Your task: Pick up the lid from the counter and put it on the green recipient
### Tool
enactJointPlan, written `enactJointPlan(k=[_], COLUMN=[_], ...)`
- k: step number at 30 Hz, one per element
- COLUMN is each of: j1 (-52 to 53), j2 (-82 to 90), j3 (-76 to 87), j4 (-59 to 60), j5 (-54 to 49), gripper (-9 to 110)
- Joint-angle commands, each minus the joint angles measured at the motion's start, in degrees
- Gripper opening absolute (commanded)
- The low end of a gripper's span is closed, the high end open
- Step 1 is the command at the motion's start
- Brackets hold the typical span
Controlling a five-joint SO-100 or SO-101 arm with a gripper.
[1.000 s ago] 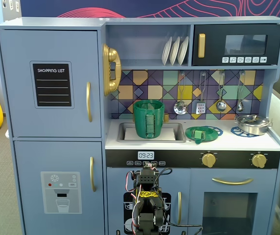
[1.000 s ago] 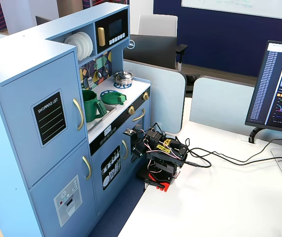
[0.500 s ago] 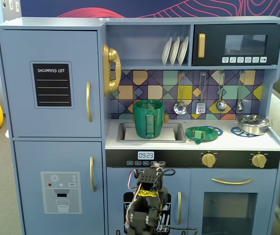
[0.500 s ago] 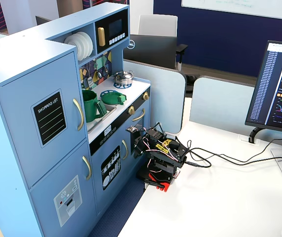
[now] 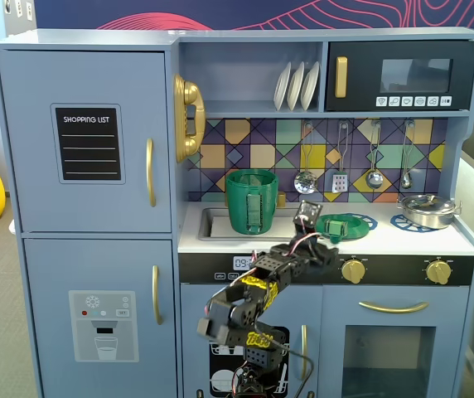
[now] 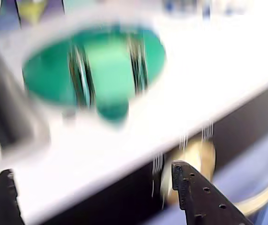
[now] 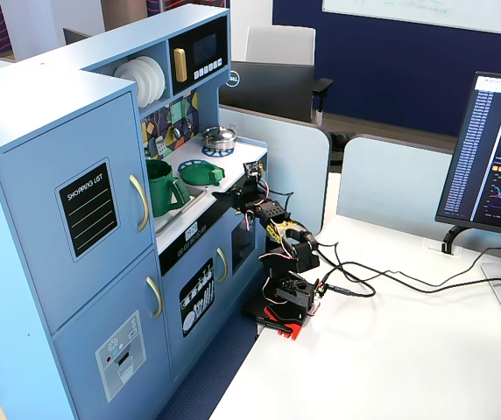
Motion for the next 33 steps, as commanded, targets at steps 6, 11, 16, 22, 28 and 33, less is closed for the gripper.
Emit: enactJointPlan(k=[6,11,16,22,28,33], j1=[0.9,0.7,0.1,-0.9,-2.1,-3.8], j2=[-13.7,-20.7,-27.6,-34.6,-39.1,-40.3], j3=[-16.1,-21.8,-26.8,-32.5,-35.9,-36.1], j4=[-7.6,-9.7,-10.8,-10.8,-10.9,-11.8], j5=[-2.3,-2.8,-3.4,-4.3,-5.5,-4.3], gripper=[39,38,38,37,31,0])
